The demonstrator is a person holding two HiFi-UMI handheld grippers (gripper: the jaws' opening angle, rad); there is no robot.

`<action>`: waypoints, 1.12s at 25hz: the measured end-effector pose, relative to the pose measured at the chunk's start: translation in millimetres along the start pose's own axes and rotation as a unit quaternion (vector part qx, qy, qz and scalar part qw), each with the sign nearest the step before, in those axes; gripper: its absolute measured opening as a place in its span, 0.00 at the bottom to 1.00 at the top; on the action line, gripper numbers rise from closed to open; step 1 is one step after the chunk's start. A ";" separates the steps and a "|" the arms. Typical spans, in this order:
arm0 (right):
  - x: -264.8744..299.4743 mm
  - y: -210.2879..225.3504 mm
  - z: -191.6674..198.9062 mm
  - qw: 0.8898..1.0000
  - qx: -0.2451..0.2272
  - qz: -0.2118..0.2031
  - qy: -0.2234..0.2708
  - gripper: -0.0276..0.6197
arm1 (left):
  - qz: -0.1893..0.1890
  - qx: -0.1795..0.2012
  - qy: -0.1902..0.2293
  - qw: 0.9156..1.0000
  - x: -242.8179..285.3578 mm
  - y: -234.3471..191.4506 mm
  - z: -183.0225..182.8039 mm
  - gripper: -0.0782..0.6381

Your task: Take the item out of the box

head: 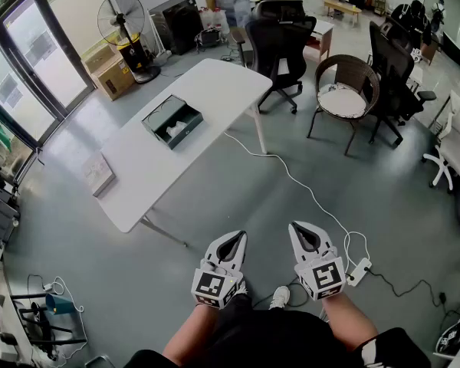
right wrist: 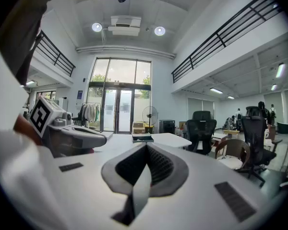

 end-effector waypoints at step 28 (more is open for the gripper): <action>75.2 -73.5 -29.6 0.996 0.029 0.071 0.038 0.05 | 0.068 0.010 0.006 0.998 -28.1 -129.4 -11.5 0.12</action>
Point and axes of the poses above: the fingertips, and each gripper's own axes: x forward along the fingers, y to its right, z out of its underside, the point moved 10 cm from there along -x, backward along the fingers, and after that the axes turned 5 degrees about z, right-handed, at the moved point
